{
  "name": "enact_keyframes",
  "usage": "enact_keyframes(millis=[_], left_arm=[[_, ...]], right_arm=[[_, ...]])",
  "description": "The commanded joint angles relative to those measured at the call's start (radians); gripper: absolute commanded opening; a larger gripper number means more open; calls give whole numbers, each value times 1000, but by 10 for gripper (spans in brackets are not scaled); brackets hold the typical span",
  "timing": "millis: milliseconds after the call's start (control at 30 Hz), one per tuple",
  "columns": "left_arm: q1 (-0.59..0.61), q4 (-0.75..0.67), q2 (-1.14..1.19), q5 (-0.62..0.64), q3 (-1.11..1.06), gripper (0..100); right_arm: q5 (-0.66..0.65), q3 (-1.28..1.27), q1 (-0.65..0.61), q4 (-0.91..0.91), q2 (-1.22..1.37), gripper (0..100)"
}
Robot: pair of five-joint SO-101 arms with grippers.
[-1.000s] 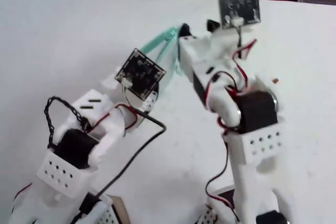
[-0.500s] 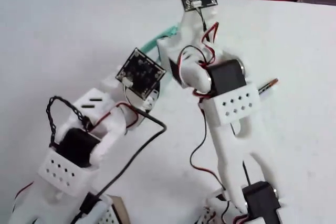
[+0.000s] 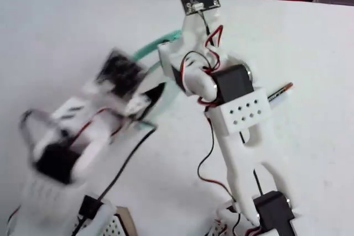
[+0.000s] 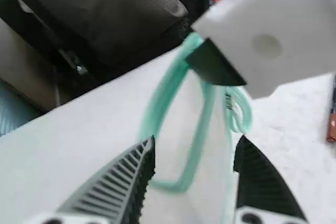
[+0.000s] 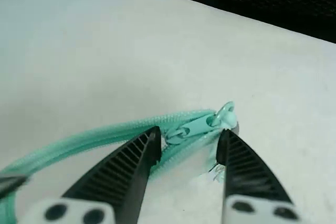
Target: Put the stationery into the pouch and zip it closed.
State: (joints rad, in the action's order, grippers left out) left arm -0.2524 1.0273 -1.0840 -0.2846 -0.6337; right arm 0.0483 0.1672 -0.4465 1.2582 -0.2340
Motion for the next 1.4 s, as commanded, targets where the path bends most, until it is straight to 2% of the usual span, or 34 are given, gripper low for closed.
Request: enact_keyframes(millis=[0, 133, 233, 400, 467, 600, 700, 867, 1100, 1200, 1300, 1367], left_arm=[[90, 23, -156, -26, 49, 263], [156, 48, -294, -28, -21, 264], [157, 32, -355, -28, -190, 264], [153, -224, -437, -18, -506, 264], [111, -316, -464, 14, -600, 264], [59, -460, -467, 89, -704, 264], [27, -519, -437, 114, -727, 264], [-41, -456, -430, 221, -712, 264], [-53, -75, -717, 219, -601, 264], [-117, -114, -757, 226, -631, 264], [-179, -262, -685, 241, -707, 264], [-193, -342, -642, 296, -735, 264]], right_arm=[[-6, 18, -13, 12, 18, 173], [-5, 18, -13, 15, 38, 173], [-5, 18, -13, 15, 38, 173], [-11, 25, -13, 10, 33, 173], [-11, 25, -13, 10, 39, 173], [-11, 25, -13, 10, 39, 173], [-8, 25, -15, 10, 35, 173], [-11, 25, -13, 10, 39, 173], [-11, 25, -13, 12, 39, 173], [-9, 25, -13, 15, 39, 173], [-6, 23, -15, 18, 38, 173], [-5, 21, -15, 18, 39, 173]])
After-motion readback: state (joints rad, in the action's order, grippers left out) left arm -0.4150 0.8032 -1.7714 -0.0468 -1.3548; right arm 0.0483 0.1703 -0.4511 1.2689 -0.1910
